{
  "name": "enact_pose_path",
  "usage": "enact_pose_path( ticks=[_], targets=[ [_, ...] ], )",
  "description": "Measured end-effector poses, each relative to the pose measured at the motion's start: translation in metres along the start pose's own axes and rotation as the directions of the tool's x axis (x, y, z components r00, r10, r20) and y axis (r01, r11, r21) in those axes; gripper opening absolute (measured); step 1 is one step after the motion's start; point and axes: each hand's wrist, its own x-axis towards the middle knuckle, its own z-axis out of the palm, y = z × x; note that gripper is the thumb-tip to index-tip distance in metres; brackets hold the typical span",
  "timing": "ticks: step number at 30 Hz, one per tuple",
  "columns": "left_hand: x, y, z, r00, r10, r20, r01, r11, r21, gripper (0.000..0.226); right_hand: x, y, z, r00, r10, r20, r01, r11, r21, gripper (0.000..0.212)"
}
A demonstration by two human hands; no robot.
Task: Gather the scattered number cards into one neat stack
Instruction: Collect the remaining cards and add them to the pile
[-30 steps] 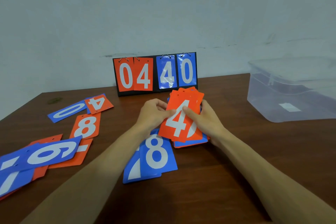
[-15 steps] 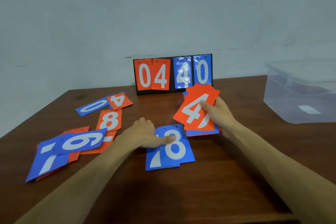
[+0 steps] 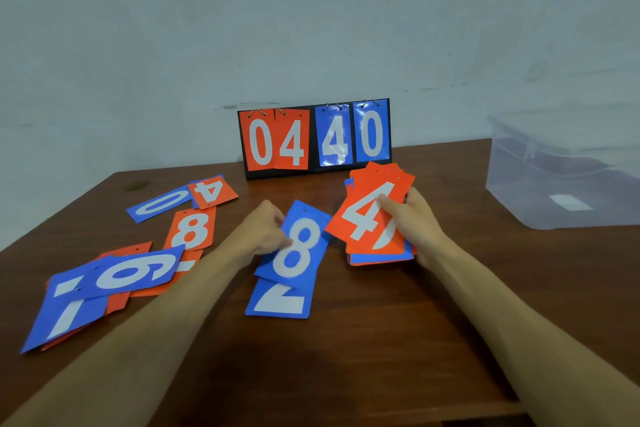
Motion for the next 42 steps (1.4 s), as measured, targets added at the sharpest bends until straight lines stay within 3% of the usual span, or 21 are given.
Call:
enact_pose_path(
  ticks=[2,5,6,8,14,18,21,24,29,42],
  targets=[
    [0.003,-0.006,-0.007,0.994,-0.04,-0.099,0.008,0.954,-0.299,0.043,0.0,0.0,0.001,1.0,0.009,0.01,-0.009,0.999,-0.044,0.039],
    [0.0,-0.01,-0.016,0.993,-0.095,-0.075,0.011,0.685,-0.729,0.038,0.0,0.0,0.006,0.998,0.031,0.05,-0.026,0.996,-0.091,0.039],
    [-0.003,-0.01,-0.017,0.995,-0.08,-0.053,0.007,0.612,-0.791,0.036,-0.001,0.001,0.008,0.997,0.037,0.072,-0.029,0.994,-0.102,0.039],
    [-0.007,-0.006,-0.013,0.999,-0.027,-0.039,-0.016,0.577,-0.816,0.032,-0.005,0.001,0.014,0.991,0.035,0.127,-0.019,0.992,-0.127,0.037],
    [-0.01,0.007,0.003,0.974,0.142,-0.175,-0.213,0.832,-0.513,0.034,-0.008,-0.005,0.037,0.961,-0.11,0.252,0.142,0.983,-0.113,0.036],
    [-0.007,-0.008,-0.004,0.975,0.132,-0.177,-0.188,0.917,-0.351,0.026,-0.003,-0.007,0.047,0.958,-0.162,0.235,0.192,0.975,-0.113,0.035],
    [-0.012,-0.027,-0.017,0.992,0.128,-0.011,-0.128,0.991,-0.024,0.033,0.001,0.004,0.05,0.976,-0.159,0.151,0.177,0.977,-0.118,0.04],
    [-0.018,-0.032,-0.027,0.983,0.022,0.182,-0.067,0.967,0.246,0.064,0.0,0.01,0.048,0.981,-0.169,0.098,0.18,0.977,-0.115,0.042],
    [-0.021,-0.012,-0.018,0.973,-0.074,0.22,-0.013,0.928,0.371,0.096,0.0,0.004,0.034,0.978,-0.19,0.085,0.198,0.976,-0.096,0.028],
    [-0.013,-0.004,-0.016,0.97,-0.148,0.196,0.041,0.885,0.464,0.075,0.004,0.004,0.017,0.977,-0.203,0.063,0.207,0.976,-0.061,0.022]
  ],
)
